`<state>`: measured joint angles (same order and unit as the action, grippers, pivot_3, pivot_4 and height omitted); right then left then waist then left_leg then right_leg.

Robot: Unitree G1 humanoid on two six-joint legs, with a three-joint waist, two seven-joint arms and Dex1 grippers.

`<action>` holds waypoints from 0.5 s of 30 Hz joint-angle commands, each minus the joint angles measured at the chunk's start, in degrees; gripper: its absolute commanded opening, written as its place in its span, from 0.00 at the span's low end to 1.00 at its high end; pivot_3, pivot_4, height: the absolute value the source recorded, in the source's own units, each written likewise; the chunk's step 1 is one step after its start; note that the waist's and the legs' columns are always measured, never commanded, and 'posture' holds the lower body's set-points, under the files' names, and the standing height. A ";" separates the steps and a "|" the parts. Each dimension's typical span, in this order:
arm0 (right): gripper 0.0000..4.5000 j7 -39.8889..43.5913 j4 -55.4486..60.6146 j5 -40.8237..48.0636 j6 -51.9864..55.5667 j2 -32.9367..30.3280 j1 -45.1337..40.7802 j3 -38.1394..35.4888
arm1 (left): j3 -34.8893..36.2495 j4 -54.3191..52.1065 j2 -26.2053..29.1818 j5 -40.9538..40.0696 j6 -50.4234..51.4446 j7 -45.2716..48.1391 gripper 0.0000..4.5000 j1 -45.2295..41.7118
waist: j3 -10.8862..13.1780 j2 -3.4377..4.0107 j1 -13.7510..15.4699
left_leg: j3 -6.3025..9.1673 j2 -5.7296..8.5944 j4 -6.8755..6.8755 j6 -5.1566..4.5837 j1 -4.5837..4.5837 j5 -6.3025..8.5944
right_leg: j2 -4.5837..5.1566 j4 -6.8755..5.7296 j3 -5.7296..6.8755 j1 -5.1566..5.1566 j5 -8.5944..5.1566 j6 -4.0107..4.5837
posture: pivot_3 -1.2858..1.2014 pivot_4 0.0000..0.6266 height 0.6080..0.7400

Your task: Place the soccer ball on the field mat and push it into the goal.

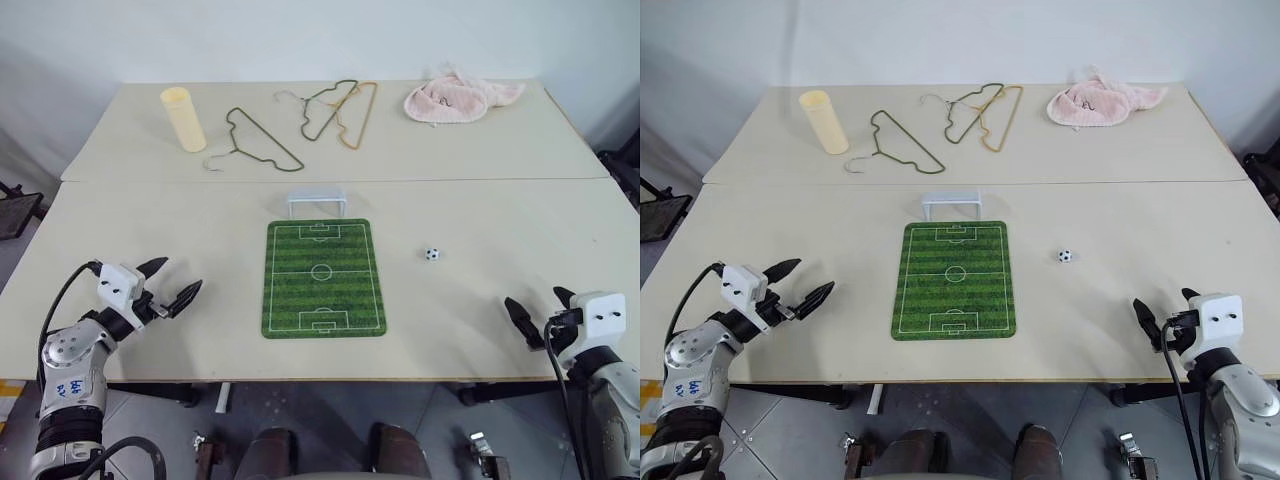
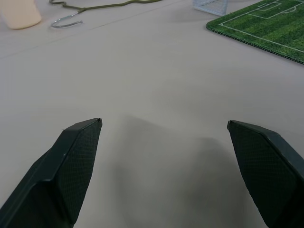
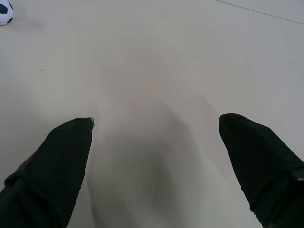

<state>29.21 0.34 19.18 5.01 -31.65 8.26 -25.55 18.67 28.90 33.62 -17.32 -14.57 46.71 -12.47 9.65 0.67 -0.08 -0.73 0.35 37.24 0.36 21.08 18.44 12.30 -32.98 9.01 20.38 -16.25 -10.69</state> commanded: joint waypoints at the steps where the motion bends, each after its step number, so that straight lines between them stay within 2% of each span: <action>1: 0.99 0.38 2.70 0.95 -0.14 -1.10 0.68 -2.32 | -0.14 1.07 1.33 0.52 -2.67 1.17 1.00 -0.65 | 0.00 0.00 0.00 | 0.00 0.00 0.00 0.00 0.00 0.00 | 0.00 0.00 0.00 0.00 0.00 0.00 | 0.52 0.24 1.00; 7: 0.99 1.27 6.44 1.88 1.91 -2.88 1.67 -2.96 | -0.16 0.28 1.44 -0.31 1.75 -0.22 1.00 -2.53 | 0.01 -0.02 0.05 | -0.01 0.01 0.03 -0.01 0.03 0.00 | 0.00 0.00 -0.01 0.00 0.00 0.00 | 0.52 0.24 1.00; 12: 0.99 0.90 9.64 6.13 10.48 -6.69 -7.08 -2.18 | -3.08 -3.37 1.18 0.37 5.78 0.73 1.00 -4.02 | 0.03 -0.05 -0.35 | -0.10 -0.01 0.13 0.00 0.00 0.00 | 0.00 -0.13 -0.11 0.07 0.02 0.04 | 0.52 0.24 1.00; 15: 0.99 3.41 9.83 7.55 17.62 -9.41 -12.30 2.13 | -3.86 -4.62 0.53 -2.67 5.23 5.79 1.00 -5.32 | 0.05 -0.08 -0.12 | -0.07 -0.06 0.17 0.01 0.00 0.00 | -0.03 -0.23 -0.09 0.09 0.03 0.05 | 0.52 0.24 1.00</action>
<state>31.14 8.73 24.94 19.13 -40.10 -3.09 -24.99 14.58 26.37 33.99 -17.80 -8.75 50.03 -16.94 9.70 0.59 -0.20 -0.80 0.28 37.42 0.37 21.10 18.44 12.26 -33.22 8.93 20.49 -16.22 -10.64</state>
